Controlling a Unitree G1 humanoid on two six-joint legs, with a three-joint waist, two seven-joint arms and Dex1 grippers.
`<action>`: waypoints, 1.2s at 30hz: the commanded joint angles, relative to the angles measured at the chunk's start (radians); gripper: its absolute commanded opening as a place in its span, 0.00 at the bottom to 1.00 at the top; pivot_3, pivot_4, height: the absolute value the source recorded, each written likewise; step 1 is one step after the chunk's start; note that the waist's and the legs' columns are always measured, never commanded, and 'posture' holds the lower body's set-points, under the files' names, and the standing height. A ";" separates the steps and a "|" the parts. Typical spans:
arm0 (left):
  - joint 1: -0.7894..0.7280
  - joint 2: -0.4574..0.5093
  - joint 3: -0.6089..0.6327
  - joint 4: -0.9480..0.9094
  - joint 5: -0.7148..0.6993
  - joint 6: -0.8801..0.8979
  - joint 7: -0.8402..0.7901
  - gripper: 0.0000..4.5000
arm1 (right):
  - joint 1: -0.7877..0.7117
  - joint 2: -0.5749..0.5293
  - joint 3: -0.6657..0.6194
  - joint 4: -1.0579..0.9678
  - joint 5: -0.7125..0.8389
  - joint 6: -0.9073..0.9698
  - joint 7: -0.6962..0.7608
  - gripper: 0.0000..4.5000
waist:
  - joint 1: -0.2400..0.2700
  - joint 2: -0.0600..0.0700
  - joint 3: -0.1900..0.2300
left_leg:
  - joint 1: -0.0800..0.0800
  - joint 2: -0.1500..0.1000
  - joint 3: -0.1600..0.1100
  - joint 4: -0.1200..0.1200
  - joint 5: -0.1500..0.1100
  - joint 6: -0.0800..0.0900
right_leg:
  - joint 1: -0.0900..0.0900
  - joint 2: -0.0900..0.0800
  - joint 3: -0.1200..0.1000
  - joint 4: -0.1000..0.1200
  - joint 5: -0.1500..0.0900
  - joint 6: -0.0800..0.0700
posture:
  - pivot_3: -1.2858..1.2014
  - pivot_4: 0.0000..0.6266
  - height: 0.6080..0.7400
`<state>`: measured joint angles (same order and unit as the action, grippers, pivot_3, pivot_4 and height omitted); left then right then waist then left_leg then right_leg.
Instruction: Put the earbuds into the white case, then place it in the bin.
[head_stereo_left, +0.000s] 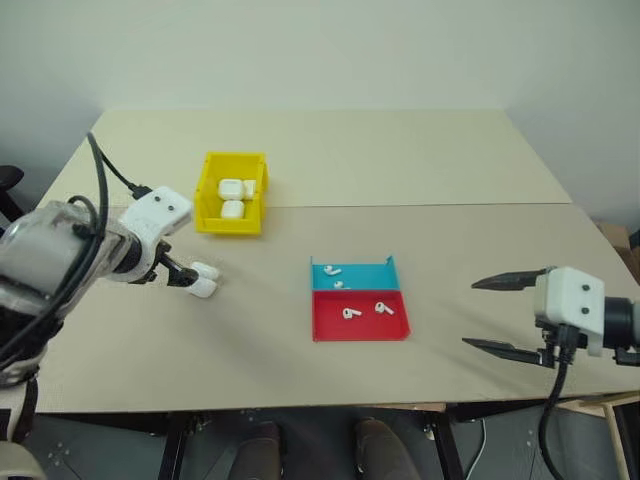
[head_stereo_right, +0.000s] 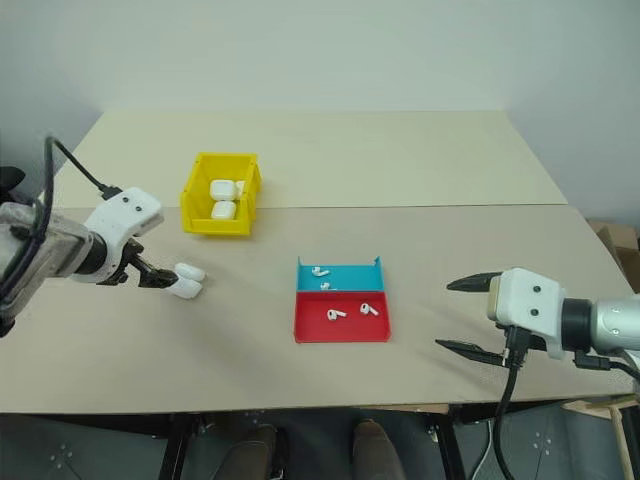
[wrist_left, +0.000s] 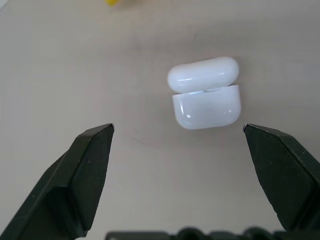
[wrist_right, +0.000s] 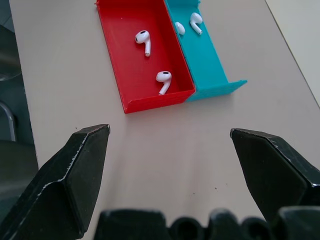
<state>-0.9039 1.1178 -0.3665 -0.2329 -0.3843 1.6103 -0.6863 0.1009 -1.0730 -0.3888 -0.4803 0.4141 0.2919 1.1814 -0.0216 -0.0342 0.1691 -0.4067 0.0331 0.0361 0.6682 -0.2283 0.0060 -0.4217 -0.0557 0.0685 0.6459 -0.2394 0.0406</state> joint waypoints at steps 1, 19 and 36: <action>-0.097 0.015 -0.109 0.099 -0.022 -0.001 -0.065 1.00 | -0.036 -0.015 0.013 0.008 0.006 0.017 -0.006 0.99 | 0.003 0.000 0.000 | 0.000 0.000 0.000 0.000 0.000 0.000 | 0.000 0.000 0.000 0.000 0.000 0.000 | 0.52 0.24 1.00; -0.263 -0.150 -0.370 0.476 0.044 -0.144 -0.248 1.00 | -0.004 -0.018 0.011 -0.050 -0.002 0.100 -0.030 0.99 | 0.005 0.000 0.000 | -0.003 0.000 -0.001 0.003 0.000 0.000 | -0.001 -0.001 -0.001 0.000 0.000 0.000 | 0.52 0.24 1.00; -0.267 -0.231 -0.398 0.579 0.144 -0.172 -0.279 1.00 | 0.015 -0.024 0.058 -0.056 -0.072 0.124 -0.080 0.99 | 0.009 0.000 0.000 | -0.007 -0.001 -0.003 0.008 -0.001 0.001 | -0.001 -0.001 -0.003 0.001 0.000 0.001 | 0.52 0.24 1.00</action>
<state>-1.1466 0.8875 -0.7738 0.3381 -0.2583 1.4249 -0.9611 0.1250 -1.0803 -0.3252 -0.5207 0.3508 0.4132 1.1077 -0.0126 -0.0346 0.1693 -0.4141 0.0325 0.0333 0.6762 -0.2289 0.0071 -0.4230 -0.0564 0.0657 0.6469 -0.2392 0.0416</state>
